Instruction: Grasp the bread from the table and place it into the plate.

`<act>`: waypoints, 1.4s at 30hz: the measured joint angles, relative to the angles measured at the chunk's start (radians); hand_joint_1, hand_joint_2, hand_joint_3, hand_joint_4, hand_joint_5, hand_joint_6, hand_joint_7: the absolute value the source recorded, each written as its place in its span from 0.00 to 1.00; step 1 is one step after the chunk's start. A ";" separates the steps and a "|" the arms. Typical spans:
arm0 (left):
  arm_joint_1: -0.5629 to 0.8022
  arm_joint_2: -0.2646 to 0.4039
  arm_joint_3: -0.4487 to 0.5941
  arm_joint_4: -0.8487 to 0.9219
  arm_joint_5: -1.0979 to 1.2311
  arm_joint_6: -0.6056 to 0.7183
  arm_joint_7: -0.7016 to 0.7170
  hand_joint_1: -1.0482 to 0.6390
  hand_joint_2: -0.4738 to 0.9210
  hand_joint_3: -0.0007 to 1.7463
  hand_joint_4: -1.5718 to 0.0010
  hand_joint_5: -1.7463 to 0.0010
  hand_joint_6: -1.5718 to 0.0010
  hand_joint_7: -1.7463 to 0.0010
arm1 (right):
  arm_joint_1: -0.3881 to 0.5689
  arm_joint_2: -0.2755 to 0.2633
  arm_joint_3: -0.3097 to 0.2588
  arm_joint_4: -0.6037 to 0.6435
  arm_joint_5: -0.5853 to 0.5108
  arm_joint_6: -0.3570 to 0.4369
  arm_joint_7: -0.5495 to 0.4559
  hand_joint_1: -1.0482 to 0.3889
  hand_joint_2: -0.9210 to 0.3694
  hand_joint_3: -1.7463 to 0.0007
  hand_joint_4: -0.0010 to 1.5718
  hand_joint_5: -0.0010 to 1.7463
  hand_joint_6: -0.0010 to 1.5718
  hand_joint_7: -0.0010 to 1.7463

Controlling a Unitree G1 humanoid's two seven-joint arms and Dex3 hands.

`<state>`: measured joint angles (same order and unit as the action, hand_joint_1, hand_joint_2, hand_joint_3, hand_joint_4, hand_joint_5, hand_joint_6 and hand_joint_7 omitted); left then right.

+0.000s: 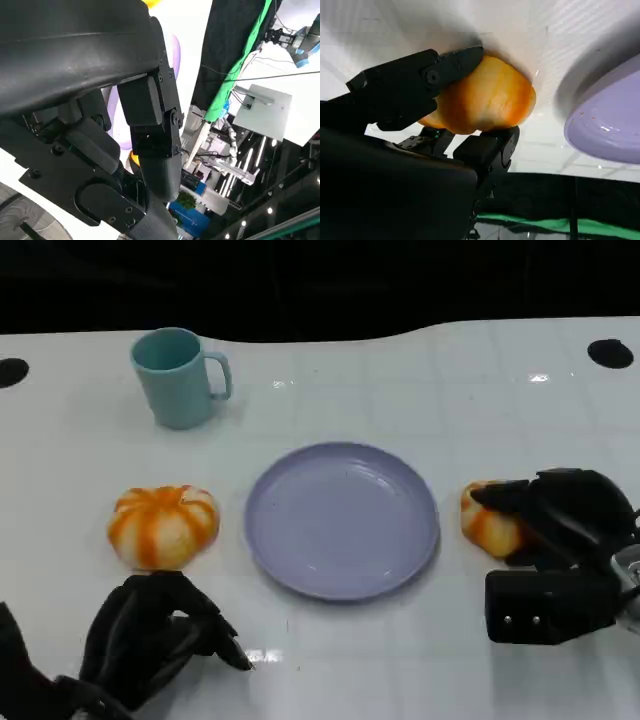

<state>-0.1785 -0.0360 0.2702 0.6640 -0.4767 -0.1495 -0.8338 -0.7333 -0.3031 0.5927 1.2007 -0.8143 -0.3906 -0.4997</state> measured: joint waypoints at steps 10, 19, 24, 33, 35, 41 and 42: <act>0.002 0.000 -0.001 -0.004 0.000 0.001 0.003 0.00 0.77 0.00 0.00 0.66 0.00 0.80 | -0.005 0.008 0.032 0.035 -0.026 0.007 -0.159 0.62 0.30 0.48 0.59 1.00 0.52 0.87; 0.002 -0.001 -0.002 -0.004 0.000 -0.001 0.007 0.00 0.77 0.00 0.00 0.66 0.00 0.79 | -0.004 0.008 0.009 0.036 -0.007 -0.068 -0.286 0.70 0.42 0.40 0.63 1.00 0.52 0.95; 0.002 -0.001 -0.003 -0.004 0.000 0.000 0.007 0.00 0.77 0.00 0.00 0.66 0.00 0.79 | -0.003 0.007 -0.037 0.015 0.036 -0.136 -0.324 0.71 0.49 0.27 0.65 1.00 0.56 0.89; 0.003 -0.001 -0.003 -0.004 0.000 0.000 0.007 0.00 0.77 0.00 0.00 0.66 0.00 0.80 | 0.006 0.006 -0.109 -0.101 0.095 -0.230 -0.302 0.73 0.56 0.13 0.65 1.00 0.54 0.95; 0.003 -0.001 -0.004 -0.004 0.000 0.001 0.007 0.00 0.77 0.00 0.00 0.66 0.00 0.80 | 0.014 0.005 -0.122 -0.144 0.114 -0.257 -0.276 0.73 0.58 0.11 0.65 1.00 0.55 0.95; 0.004 -0.001 -0.004 -0.004 0.000 0.001 0.007 0.00 0.77 0.00 0.00 0.66 0.00 0.80 | 0.056 0.016 -0.150 -0.296 0.163 -0.298 -0.144 0.73 0.57 0.08 0.66 1.00 0.55 0.96; 0.004 -0.001 -0.005 -0.004 0.000 0.001 0.007 0.00 0.77 0.00 0.00 0.66 0.00 0.79 | 0.061 0.019 -0.152 -0.317 0.169 -0.303 -0.121 0.72 0.57 0.08 0.67 1.00 0.55 0.97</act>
<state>-0.1747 -0.0373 0.2657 0.6601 -0.4762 -0.1481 -0.8273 -0.6724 -0.2843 0.4409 0.8839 -0.6453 -0.6932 -0.6205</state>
